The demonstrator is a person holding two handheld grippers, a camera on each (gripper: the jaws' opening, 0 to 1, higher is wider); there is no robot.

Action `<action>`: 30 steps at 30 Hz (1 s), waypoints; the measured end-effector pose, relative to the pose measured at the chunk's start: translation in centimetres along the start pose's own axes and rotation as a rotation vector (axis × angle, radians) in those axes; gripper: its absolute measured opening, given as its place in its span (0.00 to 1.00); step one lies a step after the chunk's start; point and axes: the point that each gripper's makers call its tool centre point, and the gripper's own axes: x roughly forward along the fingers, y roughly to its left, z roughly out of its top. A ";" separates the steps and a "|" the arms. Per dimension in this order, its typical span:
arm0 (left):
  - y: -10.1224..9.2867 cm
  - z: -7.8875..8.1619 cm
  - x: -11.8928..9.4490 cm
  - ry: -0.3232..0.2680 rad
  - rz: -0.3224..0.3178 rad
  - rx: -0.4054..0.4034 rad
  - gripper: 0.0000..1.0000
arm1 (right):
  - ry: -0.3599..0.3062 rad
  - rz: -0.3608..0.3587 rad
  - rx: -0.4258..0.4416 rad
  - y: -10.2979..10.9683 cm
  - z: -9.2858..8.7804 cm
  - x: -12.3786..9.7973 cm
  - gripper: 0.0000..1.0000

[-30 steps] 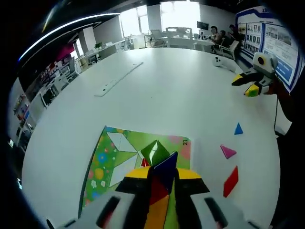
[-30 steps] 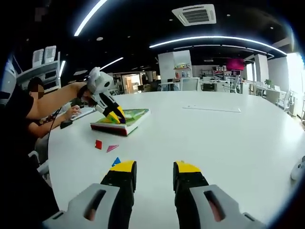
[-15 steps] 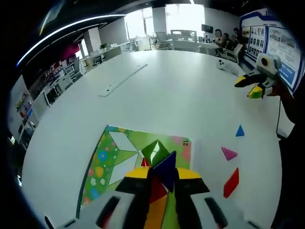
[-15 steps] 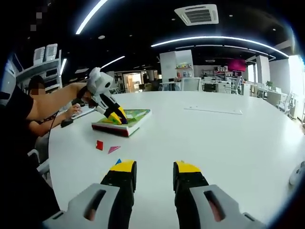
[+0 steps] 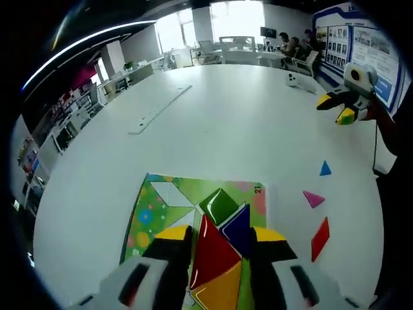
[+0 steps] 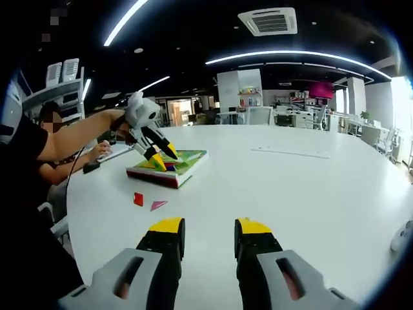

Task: Pick up the tangram pieces one by one and place each piece onto its matching region on the pattern sheet, fitting the shapes together until the outline on the sheet is completely filled by the tangram pieces

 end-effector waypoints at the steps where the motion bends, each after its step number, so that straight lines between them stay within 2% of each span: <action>1: 0.0 0.0 0.0 -0.002 -0.003 0.002 0.36 | 0.000 0.000 0.001 0.0 0.0 0.0 0.32; 9: 0.2 -0.2 0.3 -0.013 -0.078 -0.048 0.36 | 0.010 -0.003 -0.002 -0.1 -0.1 0.1 0.32; 17: 0.1 0.0 0.4 0.001 -0.104 -0.005 0.35 | 0.016 -0.009 0.001 -0.1 -0.2 0.2 0.32; 20: 0.0 0.1 0.4 -0.005 -0.105 0.005 0.34 | 0.020 0.003 -0.002 0.5 -0.1 0.6 0.32; 27: 0.1 0.1 0.6 -0.107 -0.114 -0.022 0.31 | 0.012 0.021 -0.022 1.4 0.8 1.2 0.32; 30: 0.1 0.3 0.6 -0.121 -0.122 -0.013 0.31 | 0.034 0.025 -0.031 1.7 0.6 1.5 0.32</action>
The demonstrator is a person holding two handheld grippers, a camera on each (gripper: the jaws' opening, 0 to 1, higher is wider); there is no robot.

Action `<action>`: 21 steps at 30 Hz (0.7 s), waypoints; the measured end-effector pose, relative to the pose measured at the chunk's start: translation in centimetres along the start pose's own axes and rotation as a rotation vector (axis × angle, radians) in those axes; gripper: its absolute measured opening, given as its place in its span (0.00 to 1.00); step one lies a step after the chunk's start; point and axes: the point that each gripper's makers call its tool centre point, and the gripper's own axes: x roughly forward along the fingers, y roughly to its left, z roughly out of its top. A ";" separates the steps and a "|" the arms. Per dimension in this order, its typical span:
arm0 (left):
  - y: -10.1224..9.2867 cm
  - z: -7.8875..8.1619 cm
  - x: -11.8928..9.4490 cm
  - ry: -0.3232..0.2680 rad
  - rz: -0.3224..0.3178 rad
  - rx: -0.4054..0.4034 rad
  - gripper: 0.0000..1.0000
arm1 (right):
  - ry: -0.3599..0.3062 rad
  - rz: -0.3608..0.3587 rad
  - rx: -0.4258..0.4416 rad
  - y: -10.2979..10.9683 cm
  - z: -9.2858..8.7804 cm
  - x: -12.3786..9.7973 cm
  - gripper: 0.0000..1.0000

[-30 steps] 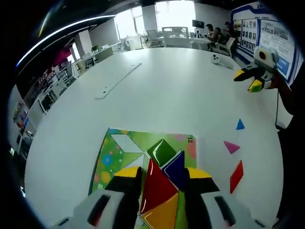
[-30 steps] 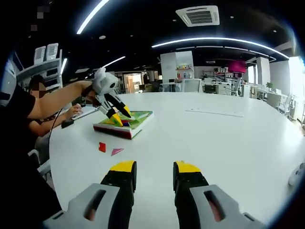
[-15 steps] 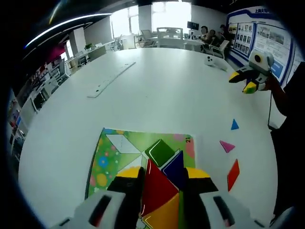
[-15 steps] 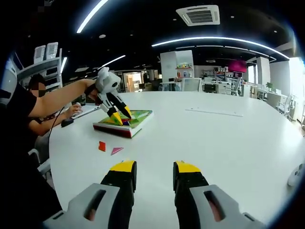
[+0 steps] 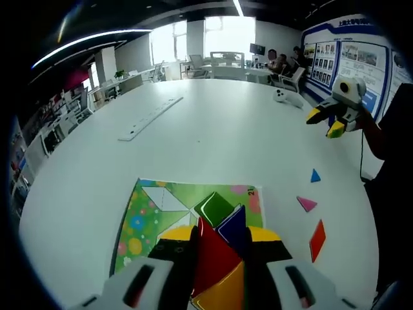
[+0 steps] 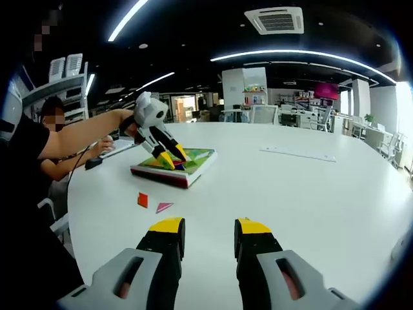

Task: Pick up the tangram pieces one by one and place each piece onto its matching region on the pattern sheet, fitting the shapes together until the outline on the sheet is completely filled by the tangram pieces

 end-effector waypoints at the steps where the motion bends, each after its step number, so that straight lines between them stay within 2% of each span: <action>1: 0.0 0.0 0.0 -0.001 -0.003 -0.003 0.31 | 0.009 0.006 -0.007 0.3 0.0 0.2 0.32; 10: -0.9 -0.2 -0.2 -0.025 -0.030 -0.041 0.31 | 0.034 0.036 -0.040 2.0 0.5 1.0 0.32; 15: -1.2 -0.3 -0.3 -0.089 -0.012 -0.066 0.30 | 0.039 0.041 -0.053 2.3 0.7 1.1 0.32; 17: -1.3 -0.1 -0.3 -0.099 -0.006 -0.041 0.31 | 0.039 0.042 -0.054 2.5 0.7 1.2 0.32; 18: -1.3 0.0 -0.4 -0.093 0.007 -0.009 0.31 | 0.040 0.048 -0.054 2.7 0.7 1.3 0.32; 20: -1.3 0.1 -0.8 -0.079 0.043 -0.025 0.30 | 0.039 0.055 -0.057 3.1 0.9 1.3 0.32; 21: -0.4 1.3 -1.7 -0.142 0.124 -0.015 0.31 | 0.020 0.065 -0.066 3.4 1.3 1.1 0.32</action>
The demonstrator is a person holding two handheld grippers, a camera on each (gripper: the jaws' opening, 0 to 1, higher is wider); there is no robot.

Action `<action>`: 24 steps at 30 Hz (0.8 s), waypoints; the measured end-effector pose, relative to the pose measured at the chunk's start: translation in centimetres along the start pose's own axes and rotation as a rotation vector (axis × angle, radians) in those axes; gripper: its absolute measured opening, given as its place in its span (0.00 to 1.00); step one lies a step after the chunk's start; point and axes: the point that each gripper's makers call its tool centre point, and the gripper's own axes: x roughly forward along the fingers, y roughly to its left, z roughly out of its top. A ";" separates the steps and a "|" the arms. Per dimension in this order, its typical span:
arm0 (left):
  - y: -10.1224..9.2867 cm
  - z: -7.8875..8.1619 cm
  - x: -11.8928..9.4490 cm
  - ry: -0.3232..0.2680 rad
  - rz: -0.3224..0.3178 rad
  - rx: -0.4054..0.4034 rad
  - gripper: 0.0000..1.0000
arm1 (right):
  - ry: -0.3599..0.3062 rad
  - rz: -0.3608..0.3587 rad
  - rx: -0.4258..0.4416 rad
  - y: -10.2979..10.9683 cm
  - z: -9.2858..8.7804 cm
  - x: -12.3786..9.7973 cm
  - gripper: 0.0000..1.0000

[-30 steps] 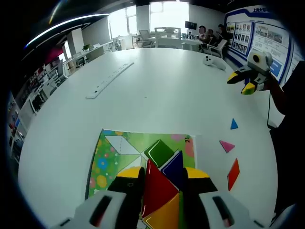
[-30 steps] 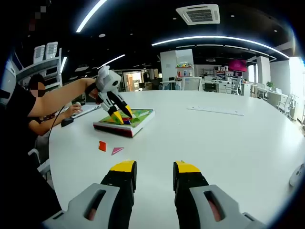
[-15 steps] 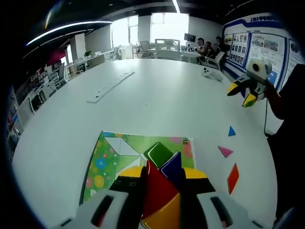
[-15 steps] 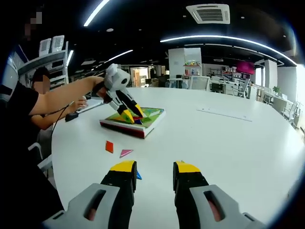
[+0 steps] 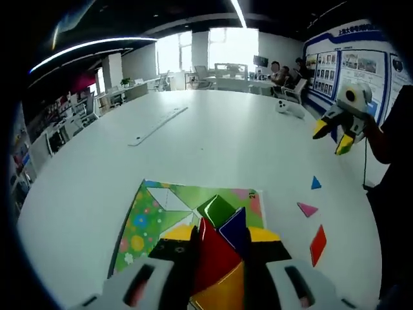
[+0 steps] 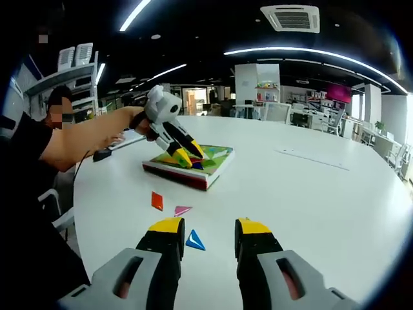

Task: Pick up the tangram pieces one by one and place each piece onto its matching region on the pattern sheet, fitting the shapes together until the outline on the sheet is completely filled by the tangram pieces

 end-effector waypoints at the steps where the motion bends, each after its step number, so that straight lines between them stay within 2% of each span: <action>1: 0.5 1.6 -0.8 -0.091 0.042 -0.014 0.32 | -0.009 0.001 0.000 0.1 0.1 -0.2 0.32; 3: 1.4 3.9 -3.3 -0.223 0.105 -0.073 0.32 | -0.020 0.000 -0.002 0.0 0.0 -0.6 0.32; 5: 1.9 5.3 -5.7 -0.307 0.192 -0.068 0.33 | -0.019 -0.011 0.016 -0.6 -0.6 -0.8 0.32; 6: 1.8 5.4 -6.7 -0.326 0.236 -0.067 0.33 | -0.015 -0.018 0.025 -1.0 -0.9 -1.0 0.32; 8: 0.5 4.8 -8.0 -0.326 0.279 -0.075 0.33 | -0.014 -0.034 0.039 -1.9 -1.4 -1.4 0.32; 11: -2.9 3.2 -8.7 -0.310 0.303 -0.067 0.33 | -0.032 -0.053 0.059 -3.0 -1.3 -1.8 0.32; 12: -4.7 2.1 -8.8 -0.293 0.302 -0.055 0.33 | -0.041 -0.059 0.056 -3.4 -1.1 -1.9 0.32; 14: -7.1 0.4 -8.5 -0.259 0.282 -0.059 0.33 | -0.073 -0.062 0.047 -3.7 -0.5 -2.1 0.32; 16: -9.8 -1.5 -8.1 -0.211 0.259 -0.067 0.33 | -0.136 -0.050 0.032 -3.6 0.6 -2.2 0.32; 17: -10.9 -2.3 -7.9 -0.180 0.257 -0.046 0.33 | -0.183 -0.041 0.031 -3.4 1.4 -2.5 0.32; 19: -12.3 -3.6 -7.4 -0.118 0.249 0.051 0.32 | -0.275 -0.034 0.034 -3.3 3.1 -3.5 0.32; 20: -12.8 -4.2 -7.2 -0.095 0.244 0.060 0.32 | -0.310 -0.045 0.029 -3.6 3.8 -4.1 0.32; 22: -13.3 -4.5 -7.4 -0.112 0.243 -0.016 0.33 | -0.329 -0.071 0.008 -4.1 4.4 -4.9 0.32; 24: -14.1 -3.7 -8.1 -0.194 0.250 -0.091 0.33 | -0.341 -0.090 0.004 -4.5 4.6 -5.4 0.32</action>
